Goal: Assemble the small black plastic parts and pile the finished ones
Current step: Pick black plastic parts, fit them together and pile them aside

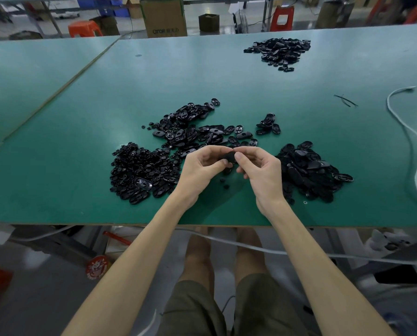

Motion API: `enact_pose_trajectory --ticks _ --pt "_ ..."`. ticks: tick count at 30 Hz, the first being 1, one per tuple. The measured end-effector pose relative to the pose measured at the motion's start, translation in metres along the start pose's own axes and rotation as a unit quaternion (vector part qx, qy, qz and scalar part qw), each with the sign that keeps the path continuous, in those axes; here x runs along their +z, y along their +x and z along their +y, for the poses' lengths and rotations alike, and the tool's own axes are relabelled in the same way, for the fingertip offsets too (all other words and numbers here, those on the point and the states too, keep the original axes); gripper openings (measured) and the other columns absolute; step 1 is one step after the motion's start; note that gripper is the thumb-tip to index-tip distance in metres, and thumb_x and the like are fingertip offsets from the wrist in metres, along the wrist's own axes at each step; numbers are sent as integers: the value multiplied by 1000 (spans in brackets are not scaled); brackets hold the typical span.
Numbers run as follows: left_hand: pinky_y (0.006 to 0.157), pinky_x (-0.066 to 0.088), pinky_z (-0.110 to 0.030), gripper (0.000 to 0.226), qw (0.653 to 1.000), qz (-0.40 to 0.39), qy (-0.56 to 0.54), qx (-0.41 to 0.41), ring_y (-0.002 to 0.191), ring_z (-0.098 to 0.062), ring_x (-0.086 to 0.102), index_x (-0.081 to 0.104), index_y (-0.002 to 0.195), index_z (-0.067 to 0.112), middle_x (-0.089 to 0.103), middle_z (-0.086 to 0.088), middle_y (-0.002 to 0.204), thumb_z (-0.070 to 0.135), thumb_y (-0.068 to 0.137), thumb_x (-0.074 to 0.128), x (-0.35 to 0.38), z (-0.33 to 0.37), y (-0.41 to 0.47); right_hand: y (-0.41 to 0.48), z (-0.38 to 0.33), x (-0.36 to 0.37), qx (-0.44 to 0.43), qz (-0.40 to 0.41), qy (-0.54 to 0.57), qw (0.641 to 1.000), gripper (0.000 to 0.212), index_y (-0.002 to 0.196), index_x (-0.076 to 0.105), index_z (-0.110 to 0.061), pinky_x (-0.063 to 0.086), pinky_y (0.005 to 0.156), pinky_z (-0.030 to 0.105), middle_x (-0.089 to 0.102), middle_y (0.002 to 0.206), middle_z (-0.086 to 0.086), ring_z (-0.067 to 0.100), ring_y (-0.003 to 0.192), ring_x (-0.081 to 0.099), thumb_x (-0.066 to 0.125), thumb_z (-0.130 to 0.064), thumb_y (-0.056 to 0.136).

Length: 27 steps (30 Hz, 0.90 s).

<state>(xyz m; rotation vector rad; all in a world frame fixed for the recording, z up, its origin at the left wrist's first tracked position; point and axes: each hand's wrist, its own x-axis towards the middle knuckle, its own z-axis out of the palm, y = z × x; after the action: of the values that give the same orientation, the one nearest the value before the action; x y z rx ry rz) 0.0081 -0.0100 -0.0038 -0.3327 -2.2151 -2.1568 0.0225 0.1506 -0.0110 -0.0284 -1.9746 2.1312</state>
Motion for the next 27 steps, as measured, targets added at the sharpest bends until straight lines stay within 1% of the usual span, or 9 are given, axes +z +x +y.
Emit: enact_pose_trajectory --ticks 5,12,15,20,23,27 --pt "83 56 -22 26 1000 1 2 6 85 -18 74 73 116 -1 78 -13 100 -4 91 72 0 -1 0 0 0 1 2 7 2 1000 9 96 77 -19 49 59 21 76 79 -2 10 66 65 75 -11 94" --pt "79 54 -19 26 1000 2 -4 7 84 -16 74 73 117 -1 79 -13 100 -4 91 72 -1 0 0 0 -1 1 3 8 2 1000 9 95 77 -20 49 58 20 76 77 -2 10 65 65 75 -11 94" --pt "80 54 -19 26 1000 -2 -3 7 85 -16 75 73 117 0 79 -11 101 -3 91 72 -1 1 0 -1 -1 1 4 10 2 1000 9 94 77 -20 49 57 20 76 77 -2 10 64 65 75 -11 94" --pt "77 53 -17 23 1000 1 3 -2 82 -14 74 73 114 0 79 -4 95 -1 92 72 0 0 0 0 -2 0 3 7 -2 1000 8 94 77 -20 49 58 20 77 79 -1 9 64 65 76 -11 93" --pt "77 53 -17 22 1000 -1 7 -6 82 -14 73 73 114 0 78 -6 93 -1 92 71 0 0 0 0 -1 0 5 6 0 1000 7 95 78 -17 48 58 20 77 79 1 10 64 65 76 -11 93" --pt "77 53 -18 21 1000 3 5 -5 81 -15 73 73 113 -2 78 -9 94 -3 92 71 0 0 -1 0 -1 0 6 3 2 1000 6 94 78 -18 49 58 21 77 80 1 10 65 65 77 -12 92"
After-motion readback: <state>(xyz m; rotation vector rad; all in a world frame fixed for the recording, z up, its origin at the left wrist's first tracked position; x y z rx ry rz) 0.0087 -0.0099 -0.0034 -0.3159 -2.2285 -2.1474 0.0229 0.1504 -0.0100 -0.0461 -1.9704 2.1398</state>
